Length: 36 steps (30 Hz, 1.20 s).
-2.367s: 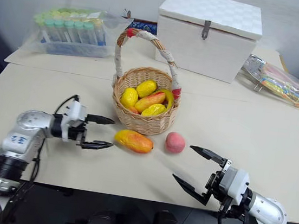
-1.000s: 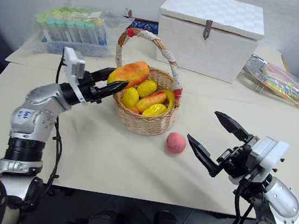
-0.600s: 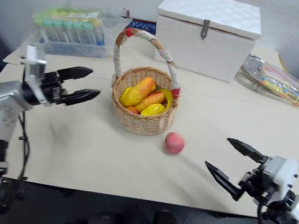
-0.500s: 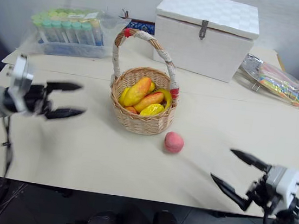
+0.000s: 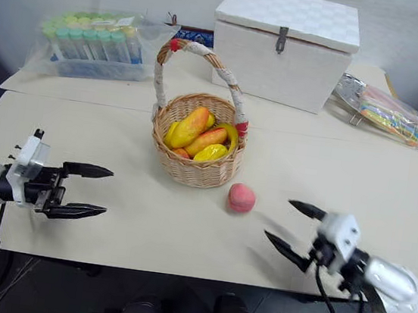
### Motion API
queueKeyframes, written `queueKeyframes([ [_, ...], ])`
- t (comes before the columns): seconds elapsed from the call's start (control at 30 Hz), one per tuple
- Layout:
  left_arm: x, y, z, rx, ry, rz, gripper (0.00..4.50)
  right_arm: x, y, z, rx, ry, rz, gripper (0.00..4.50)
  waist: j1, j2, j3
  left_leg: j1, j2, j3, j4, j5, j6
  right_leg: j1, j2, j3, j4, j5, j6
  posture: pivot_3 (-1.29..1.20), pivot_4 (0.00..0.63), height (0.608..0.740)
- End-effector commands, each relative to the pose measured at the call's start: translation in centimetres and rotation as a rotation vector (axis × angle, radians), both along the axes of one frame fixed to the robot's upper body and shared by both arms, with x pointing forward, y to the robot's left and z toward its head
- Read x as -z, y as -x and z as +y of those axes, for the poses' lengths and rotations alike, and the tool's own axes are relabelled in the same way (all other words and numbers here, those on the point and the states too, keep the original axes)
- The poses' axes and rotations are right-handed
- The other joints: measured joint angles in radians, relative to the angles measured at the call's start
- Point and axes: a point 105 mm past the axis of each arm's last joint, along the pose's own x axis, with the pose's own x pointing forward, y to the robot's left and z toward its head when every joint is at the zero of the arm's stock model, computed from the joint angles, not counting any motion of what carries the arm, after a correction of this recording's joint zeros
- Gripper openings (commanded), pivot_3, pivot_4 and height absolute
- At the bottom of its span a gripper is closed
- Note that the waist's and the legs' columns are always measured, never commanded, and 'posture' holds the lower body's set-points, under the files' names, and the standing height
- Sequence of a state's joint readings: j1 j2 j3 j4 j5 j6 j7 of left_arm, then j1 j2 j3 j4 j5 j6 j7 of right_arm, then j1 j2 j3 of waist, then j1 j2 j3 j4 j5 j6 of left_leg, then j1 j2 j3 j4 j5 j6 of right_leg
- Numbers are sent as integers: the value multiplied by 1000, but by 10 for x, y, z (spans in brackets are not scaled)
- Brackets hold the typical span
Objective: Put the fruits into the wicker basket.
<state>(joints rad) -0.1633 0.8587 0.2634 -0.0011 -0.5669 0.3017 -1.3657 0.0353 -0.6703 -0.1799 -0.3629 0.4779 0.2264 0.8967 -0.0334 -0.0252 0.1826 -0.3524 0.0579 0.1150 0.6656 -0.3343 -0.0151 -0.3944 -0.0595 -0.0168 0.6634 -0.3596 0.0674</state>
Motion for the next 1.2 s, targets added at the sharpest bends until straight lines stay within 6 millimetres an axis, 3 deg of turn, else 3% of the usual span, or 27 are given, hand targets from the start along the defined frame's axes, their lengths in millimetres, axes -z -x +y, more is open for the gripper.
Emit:
queueKeyframes([
  [0.03, -1, 3, -14, 6, 34, -36, 4488, -26, -25, 34, -74, -22, 1, 4500, -4, 1, 0, 0, 0, 0, 0, 0, 0, 0, 0, 0, 0, 0, 0, 0, 150, 740],
  [0.27, 7, 5, -25, 13, 50, -27, 4488, -10, -49, 58, -190, 89, 138, 4500, 7, 0, 0, -7, -1, -6, 1, -2, 2, -3, -1, -3, -1, -1, -1, 0, 150, 740],
  [0.4, 8, 6, -29, 23, 45, -32, 4488, 14, -55, 50, -209, 182, 224, 4500, 3, 0, 0, -8, -3, -3, 3, -3, 5, -3, -2, -1, -1, 0, 0, 0, 150, 740],
  [0.5, 7, 6, -30, 20, 46, -36, 4500, 19, -54, 50, -247, 176, 252, 3910, 4, 0, 0, -7, -2, -4, 3, -3, 4, -3, -2, -1, -1, 0, 0, 0, 150, 740],
  [0.67, -1, 5, -36, 16, 81, -45, 4500, 16, -52, 50, -271, 169, 228, 2489, 1, 0, 0, -7, -1, -4, 3, -2, 3, -3, -1, -2, -1, 0, 0, 0, 150, 740],
  [0.77, -12, 6, -40, 2, 145, -42, 4500, -8, -41, 56, -337, 105, 139, 2406, 3, 0, 0, -7, -1, -4, 2, -2, 3, -3, -1, -2, -1, 0, 0, 0, 150, 740],
  [0.87, -26, 3, -39, -53, 233, -42, 4500, -59, -29, 81, -400, -59, 35, 2406, -3, 0, 0, -7, -1, -4, 2, -2, 3, -3, -1, -2, -1, 0, 0, 0, 150, 740],
  [1.0, -37, -3, -39, -113, 303, -51, 4500, -120, -54, 111, -202, -205, -233, 2406, -19, 0, 0, -6, 0, -5, 3, 0, -1, -3, 0, -2, 2, 0, 0, 0, 150, 740],
  [1.07, -40, -5, -41, -128, 326, -57, 4500, -129, -63, 121, -123, -214, -306, 2406, -20, 0, 0, -6, 0, -6, 2, 1, -2, -3, 0, -3, 3, 0, 0, 0, 150, 740],
  [1.2, -42, -5, -44, -138, 349, -61, 4500, -110, -70, 140, -84, -105, -345, 2406, -16, 0, 0, -8, -1, -8, 1, 1, -1, -3, -1, -4, 3, 0, 0, 0, 150, 740],
])
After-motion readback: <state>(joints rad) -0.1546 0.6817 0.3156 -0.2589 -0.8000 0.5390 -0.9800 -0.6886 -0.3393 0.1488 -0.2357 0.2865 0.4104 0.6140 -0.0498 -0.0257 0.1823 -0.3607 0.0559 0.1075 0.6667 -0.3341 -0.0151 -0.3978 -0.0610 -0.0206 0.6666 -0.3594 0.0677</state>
